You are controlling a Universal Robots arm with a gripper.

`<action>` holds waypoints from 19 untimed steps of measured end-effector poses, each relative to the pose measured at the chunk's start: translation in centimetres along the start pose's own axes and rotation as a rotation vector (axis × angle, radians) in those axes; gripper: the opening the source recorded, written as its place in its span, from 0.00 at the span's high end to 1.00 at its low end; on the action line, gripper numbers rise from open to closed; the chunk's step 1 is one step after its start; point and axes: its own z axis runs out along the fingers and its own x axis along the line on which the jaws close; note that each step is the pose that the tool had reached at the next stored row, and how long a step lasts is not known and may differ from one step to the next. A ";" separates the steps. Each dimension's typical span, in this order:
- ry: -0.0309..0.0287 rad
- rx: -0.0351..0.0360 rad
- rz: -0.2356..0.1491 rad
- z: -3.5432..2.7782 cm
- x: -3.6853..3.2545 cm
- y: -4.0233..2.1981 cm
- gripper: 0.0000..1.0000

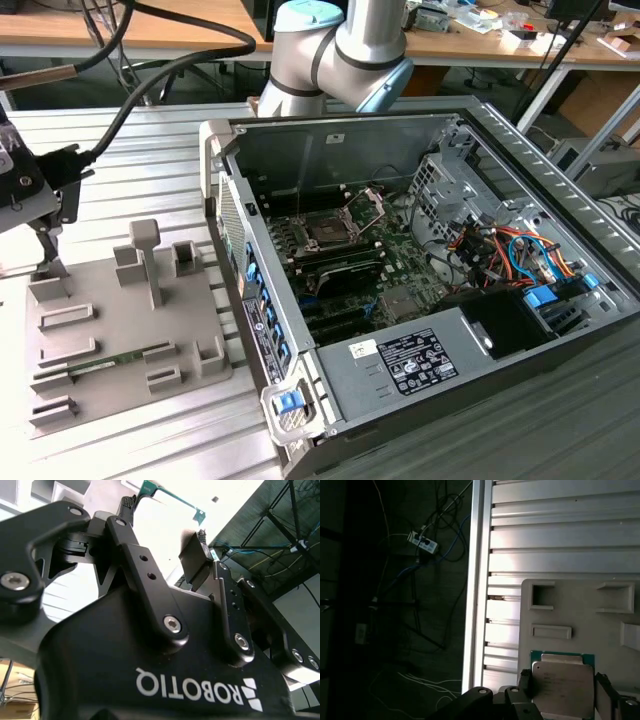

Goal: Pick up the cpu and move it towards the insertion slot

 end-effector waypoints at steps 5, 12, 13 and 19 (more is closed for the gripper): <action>0.0000 0.0000 0.000 -0.57 0.00 0.02 0.45; 0.0001 0.0000 0.000 -1.42 -0.01 0.04 0.45; 0.0000 0.0000 0.000 -1.51 -0.01 0.05 0.45; 0.0000 0.0000 0.000 -2.25 -0.01 0.07 0.45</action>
